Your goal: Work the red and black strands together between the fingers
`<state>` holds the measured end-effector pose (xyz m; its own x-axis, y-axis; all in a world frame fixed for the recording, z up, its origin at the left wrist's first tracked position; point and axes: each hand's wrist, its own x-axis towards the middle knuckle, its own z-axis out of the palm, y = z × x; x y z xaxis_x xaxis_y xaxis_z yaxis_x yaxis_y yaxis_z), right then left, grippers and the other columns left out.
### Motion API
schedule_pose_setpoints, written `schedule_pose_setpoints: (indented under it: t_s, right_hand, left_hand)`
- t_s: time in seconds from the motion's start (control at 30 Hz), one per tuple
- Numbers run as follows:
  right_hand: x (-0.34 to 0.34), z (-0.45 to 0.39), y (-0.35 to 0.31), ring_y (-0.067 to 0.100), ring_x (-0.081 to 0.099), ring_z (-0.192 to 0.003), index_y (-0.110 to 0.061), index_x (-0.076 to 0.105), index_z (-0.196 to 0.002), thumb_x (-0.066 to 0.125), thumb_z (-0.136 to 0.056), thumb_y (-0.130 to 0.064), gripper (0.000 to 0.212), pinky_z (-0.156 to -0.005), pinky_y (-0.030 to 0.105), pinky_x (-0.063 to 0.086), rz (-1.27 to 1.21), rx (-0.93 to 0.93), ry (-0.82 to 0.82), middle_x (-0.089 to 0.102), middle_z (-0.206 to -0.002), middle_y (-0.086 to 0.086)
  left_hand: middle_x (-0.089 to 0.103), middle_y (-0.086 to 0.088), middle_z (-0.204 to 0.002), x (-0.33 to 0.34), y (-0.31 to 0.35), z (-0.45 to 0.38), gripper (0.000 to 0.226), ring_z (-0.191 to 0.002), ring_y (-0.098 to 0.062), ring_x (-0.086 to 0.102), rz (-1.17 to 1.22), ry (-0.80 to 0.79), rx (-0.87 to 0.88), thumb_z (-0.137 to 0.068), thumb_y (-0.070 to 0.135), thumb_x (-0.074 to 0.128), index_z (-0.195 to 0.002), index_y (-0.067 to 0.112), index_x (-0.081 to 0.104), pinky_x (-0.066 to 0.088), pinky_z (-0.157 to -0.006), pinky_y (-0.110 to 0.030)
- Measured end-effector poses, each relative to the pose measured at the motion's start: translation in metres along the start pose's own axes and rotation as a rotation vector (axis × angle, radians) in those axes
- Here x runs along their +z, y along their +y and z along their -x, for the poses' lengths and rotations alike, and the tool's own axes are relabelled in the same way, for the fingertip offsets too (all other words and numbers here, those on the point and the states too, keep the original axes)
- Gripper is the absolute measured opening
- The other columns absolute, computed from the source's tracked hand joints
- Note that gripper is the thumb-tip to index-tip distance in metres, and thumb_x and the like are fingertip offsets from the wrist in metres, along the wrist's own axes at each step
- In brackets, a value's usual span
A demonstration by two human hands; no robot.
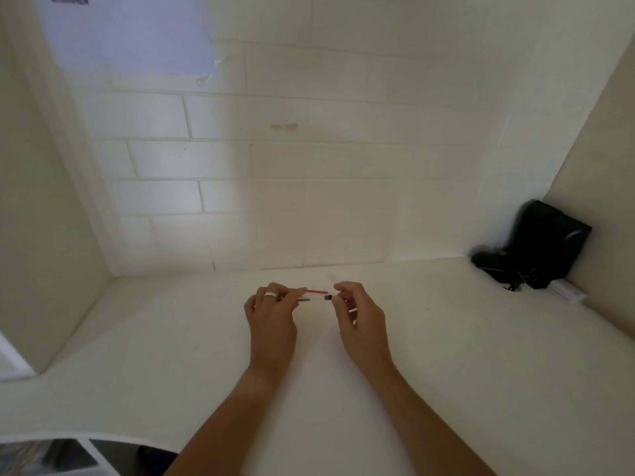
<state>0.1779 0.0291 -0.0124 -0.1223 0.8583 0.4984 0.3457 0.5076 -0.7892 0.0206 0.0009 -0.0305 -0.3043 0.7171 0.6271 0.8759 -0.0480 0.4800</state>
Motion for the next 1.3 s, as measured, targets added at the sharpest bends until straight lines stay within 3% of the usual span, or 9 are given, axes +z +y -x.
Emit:
schedule_pose_setpoints:
  t_s: [0.13, 0.27, 0.37, 0.53, 0.67, 0.8, 0.93, 1.3]
  right_hand:
    - [-0.003, -0.002, 0.005, 0.01, 0.063, -0.064, -0.017, 0.068, -0.09, 0.06, -0.097, -0.013, 0.011, -0.061, 0.013, 0.047, -0.07, 0.071, -0.06, 0.072, -0.077, -0.004]
    - [0.0, -0.003, 0.011, 0.014, 0.062, -0.065, -0.017, 0.068, -0.089, 0.058, -0.098, -0.017, 0.013, -0.059, 0.019, 0.048, -0.042, 0.117, -0.078, 0.071, -0.075, -0.004]
    - [0.002, -0.006, 0.014, 0.009, 0.055, -0.061, -0.018, 0.068, -0.087, 0.054, -0.1, -0.019, 0.019, -0.055, 0.014, 0.039, 0.022, 0.126, -0.119, 0.068, -0.073, -0.004]
    - [0.002, -0.009, 0.011, 0.008, 0.046, -0.057, -0.025, 0.056, -0.077, 0.043, -0.104, -0.022, 0.03, -0.053, 0.019, 0.035, 0.109, 0.136, -0.253, 0.065, -0.075, -0.001]
    - [0.002, -0.009, 0.004, 0.006, 0.039, -0.047, -0.033, 0.044, -0.066, 0.041, -0.105, -0.024, 0.04, -0.048, 0.02, 0.03, 0.114, 0.129, -0.253, 0.043, -0.055, -0.006]
    - [0.001, -0.009, 0.006, 0.007, 0.04, -0.05, -0.037, 0.043, -0.068, 0.043, -0.105, -0.02, 0.041, -0.05, 0.017, 0.033, 0.115, 0.057, -0.252, 0.041, -0.056, -0.007]
    - [0.004, -0.01, 0.015, 0.006, 0.043, -0.06, -0.024, 0.048, -0.08, 0.042, -0.105, -0.015, 0.027, -0.058, 0.015, 0.034, 0.208, -0.054, -0.265, 0.045, -0.067, -0.01]
    - [0.002, -0.009, 0.018, 0.004, 0.045, -0.067, -0.025, 0.046, -0.08, 0.039, -0.104, -0.018, 0.025, -0.064, 0.014, 0.035, 0.238, -0.141, -0.269, 0.048, -0.074, -0.006]
  left_hand:
    - [0.066, 0.0, -0.101, 0.002, 0.0, 0.002, 0.05, -0.103, -0.022, 0.055, -0.056, -0.007, 0.056, -0.076, -0.012, 0.072, -0.114, 0.021, 0.075, 0.029, -0.098, -0.032]
    - [0.068, 0.003, -0.099, 0.002, 0.0, 0.001, 0.048, -0.1, -0.022, 0.059, -0.077, -0.001, 0.06, -0.076, -0.011, 0.073, -0.111, 0.022, 0.076, 0.027, -0.098, -0.03]
    - [0.069, 0.008, -0.094, -0.002, 0.006, 0.0, 0.043, -0.097, -0.017, 0.061, -0.064, 0.004, 0.027, -0.081, -0.007, 0.069, -0.11, 0.025, 0.071, 0.025, -0.097, -0.028]
    - [0.07, 0.012, -0.088, -0.004, 0.005, 0.0, 0.033, -0.091, -0.013, 0.061, -0.026, -0.018, 0.034, -0.082, -0.006, 0.068, -0.093, 0.026, 0.067, 0.028, -0.096, -0.026]
    - [0.07, 0.009, -0.09, -0.006, 0.004, 0.002, 0.029, -0.09, -0.016, 0.062, 0.012, 0.01, -0.001, -0.084, -0.004, 0.068, -0.092, 0.023, 0.07, 0.033, -0.095, -0.028]
    - [0.068, 0.009, -0.09, -0.006, 0.002, 0.001, 0.027, -0.087, -0.016, 0.061, 0.052, 0.01, 0.004, -0.085, -0.003, 0.067, -0.091, 0.022, 0.071, 0.034, -0.094, -0.03]
    - [0.068, 0.013, -0.086, -0.005, -0.002, 0.0, 0.029, -0.082, -0.012, 0.059, 0.088, -0.013, 0.031, -0.085, -0.005, 0.068, -0.09, 0.023, 0.072, 0.029, -0.09, -0.023]
    - [0.071, 0.014, -0.085, 0.001, -0.014, -0.002, 0.04, -0.082, -0.008, 0.062, 0.092, -0.068, 0.076, -0.081, -0.01, 0.065, -0.092, 0.027, 0.074, 0.025, -0.089, -0.018]
